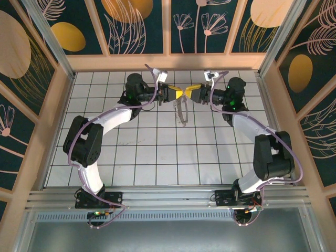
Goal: Put the keys on the keyring
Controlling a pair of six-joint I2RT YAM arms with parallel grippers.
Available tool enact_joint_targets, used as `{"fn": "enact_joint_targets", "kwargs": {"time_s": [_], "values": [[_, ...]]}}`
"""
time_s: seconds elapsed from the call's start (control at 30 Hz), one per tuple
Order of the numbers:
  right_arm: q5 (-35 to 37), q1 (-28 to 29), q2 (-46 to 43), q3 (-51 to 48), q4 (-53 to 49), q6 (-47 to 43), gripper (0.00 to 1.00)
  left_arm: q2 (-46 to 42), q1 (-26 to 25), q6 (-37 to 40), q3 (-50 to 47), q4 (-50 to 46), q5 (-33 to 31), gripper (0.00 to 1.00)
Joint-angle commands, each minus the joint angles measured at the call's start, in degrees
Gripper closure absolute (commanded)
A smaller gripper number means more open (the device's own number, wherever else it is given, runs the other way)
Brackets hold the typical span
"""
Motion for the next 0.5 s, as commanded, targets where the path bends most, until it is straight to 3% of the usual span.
{"fn": "enact_joint_targets", "kwargs": {"time_s": [0.0,0.47], "values": [[1.8,0.0,-3.3,-2.9,4.5,0.6,0.59,-3.6,-0.3,-2.4,-1.0,6.2,-2.2,1.00],[3.6,2.3,-2.5,-5.7,10.4,3.0,0.58,-4.1,-0.8,-4.2,-2.2,8.8,-2.4,1.00]]}}
